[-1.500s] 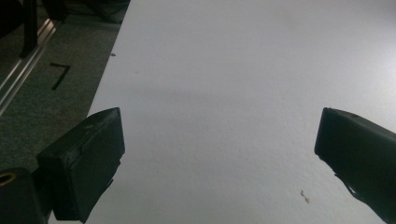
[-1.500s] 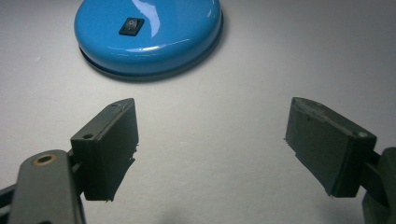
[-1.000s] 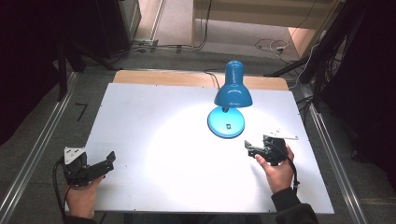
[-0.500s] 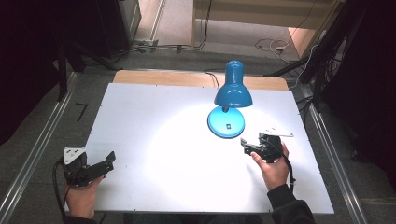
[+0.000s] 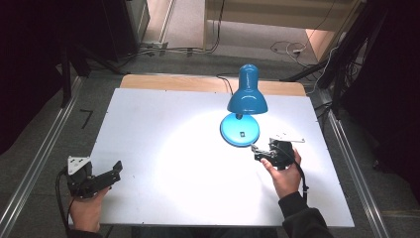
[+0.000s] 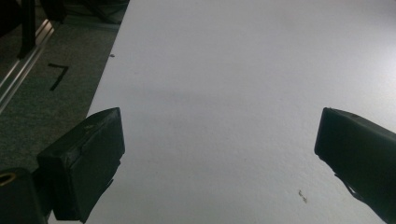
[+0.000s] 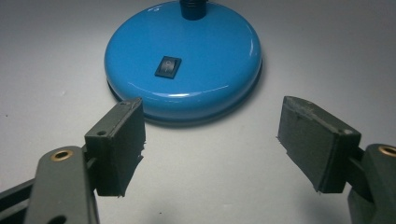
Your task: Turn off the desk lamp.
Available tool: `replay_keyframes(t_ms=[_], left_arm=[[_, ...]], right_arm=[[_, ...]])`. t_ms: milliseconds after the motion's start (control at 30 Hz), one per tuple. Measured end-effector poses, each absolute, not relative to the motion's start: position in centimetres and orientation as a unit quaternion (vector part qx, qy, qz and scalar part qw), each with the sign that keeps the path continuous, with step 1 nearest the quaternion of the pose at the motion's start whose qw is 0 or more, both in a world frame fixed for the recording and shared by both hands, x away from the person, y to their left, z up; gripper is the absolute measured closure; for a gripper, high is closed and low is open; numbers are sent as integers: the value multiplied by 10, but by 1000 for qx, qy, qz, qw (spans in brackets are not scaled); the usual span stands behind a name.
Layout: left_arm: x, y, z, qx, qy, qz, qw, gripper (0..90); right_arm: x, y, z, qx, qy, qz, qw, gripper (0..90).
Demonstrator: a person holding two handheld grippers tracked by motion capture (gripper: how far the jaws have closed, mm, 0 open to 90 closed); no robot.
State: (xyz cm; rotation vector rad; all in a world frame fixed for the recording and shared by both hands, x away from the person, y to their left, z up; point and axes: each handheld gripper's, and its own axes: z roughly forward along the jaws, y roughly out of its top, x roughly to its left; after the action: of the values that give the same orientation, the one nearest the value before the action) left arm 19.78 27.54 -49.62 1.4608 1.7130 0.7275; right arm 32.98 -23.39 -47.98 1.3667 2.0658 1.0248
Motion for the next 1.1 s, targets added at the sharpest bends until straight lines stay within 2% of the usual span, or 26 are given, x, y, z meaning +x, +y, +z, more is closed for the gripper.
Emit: replay_keyframes(t_ms=[400, 500, 867, 1100], left_arm=[[198, 276, -496, 571, 669, 284, 380, 20], [198, 276, -496, 571, 670, 284, 381, 20], [198, 276, -496, 571, 669, 284, 382, 20], [198, 276, -496, 571, 670, 283, 381, 20]], right_arm=[[334, -227, -481, 496, 748, 375, 230, 292], [335, -225, -480, 493, 740, 396, 230, 334], [340, -216, -481, 486, 738, 398, 246, 335], [343, -212, -483, 481, 743, 394, 249, 398]])
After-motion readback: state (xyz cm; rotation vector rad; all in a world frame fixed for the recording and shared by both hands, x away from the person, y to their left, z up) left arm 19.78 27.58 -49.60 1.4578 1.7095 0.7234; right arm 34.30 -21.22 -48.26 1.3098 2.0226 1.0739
